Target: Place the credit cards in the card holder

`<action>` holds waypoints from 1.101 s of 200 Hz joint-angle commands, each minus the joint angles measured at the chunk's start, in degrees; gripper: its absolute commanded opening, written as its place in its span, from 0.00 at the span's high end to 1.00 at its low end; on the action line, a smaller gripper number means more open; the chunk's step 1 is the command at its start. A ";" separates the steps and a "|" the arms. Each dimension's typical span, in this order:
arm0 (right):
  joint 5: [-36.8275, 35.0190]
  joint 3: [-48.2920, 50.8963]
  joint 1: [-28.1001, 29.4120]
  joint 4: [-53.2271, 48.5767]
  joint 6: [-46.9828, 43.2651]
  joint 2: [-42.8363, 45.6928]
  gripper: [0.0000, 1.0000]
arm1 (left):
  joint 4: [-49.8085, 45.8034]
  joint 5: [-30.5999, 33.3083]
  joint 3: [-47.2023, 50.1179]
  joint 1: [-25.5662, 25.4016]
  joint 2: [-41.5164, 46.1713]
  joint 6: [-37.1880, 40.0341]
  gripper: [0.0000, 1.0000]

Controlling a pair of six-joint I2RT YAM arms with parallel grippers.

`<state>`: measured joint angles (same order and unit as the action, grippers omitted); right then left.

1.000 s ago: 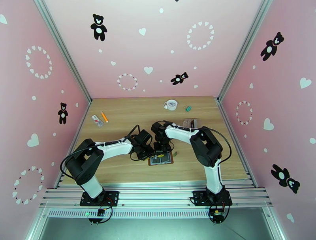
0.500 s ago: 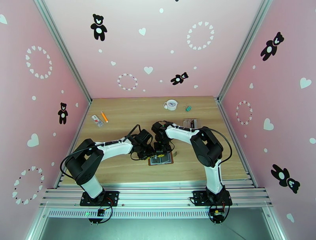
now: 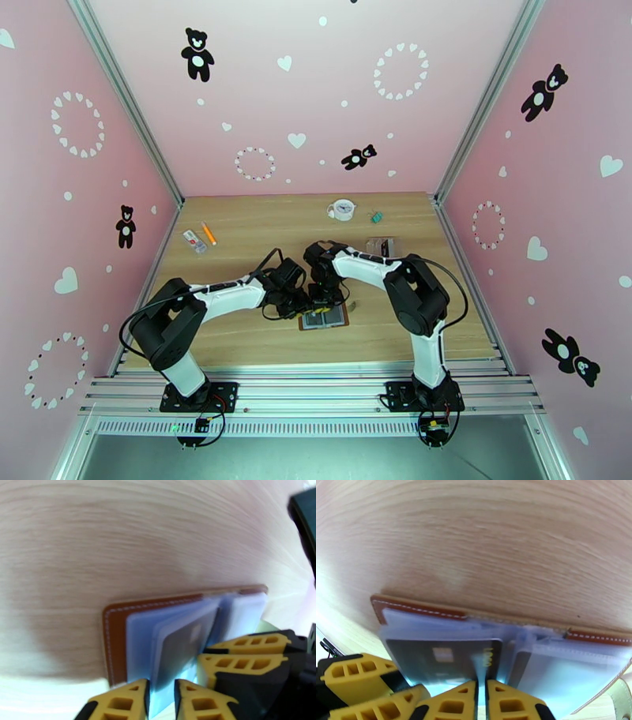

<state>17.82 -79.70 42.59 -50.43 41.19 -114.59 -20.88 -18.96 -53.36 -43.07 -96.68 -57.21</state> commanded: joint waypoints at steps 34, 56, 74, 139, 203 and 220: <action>-0.22 -1.27 -1.34 -0.90 1.24 3.72 0.86 | 4.44 -2.18 0.02 -1.20 2.10 -0.53 0.76; -0.49 -0.74 -2.05 -0.92 1.36 4.78 0.85 | 4.75 -2.30 -1.06 -1.66 1.26 -0.64 0.76; -0.79 0.06 -2.73 -0.98 1.39 5.96 0.85 | 4.88 -2.29 -1.97 -2.12 0.61 -0.79 0.76; -1.48 6.83 -6.73 0.03 1.45 11.72 0.82 | 4.76 -2.81 -5.96 -3.86 -1.30 -1.06 0.75; 1.08 10.74 -9.02 1.99 1.44 13.90 0.73 | 4.08 -2.73 -9.16 -4.74 -3.53 -0.93 0.69; 1.59 11.00 -8.97 2.35 1.66 13.72 0.72 | 4.35 -2.64 -8.82 -4.74 -3.39 -1.19 0.66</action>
<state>17.15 -69.52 33.50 -49.19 42.09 -102.59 -17.39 -20.82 -60.84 -47.33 -99.35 -57.93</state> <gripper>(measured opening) 0.270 0.322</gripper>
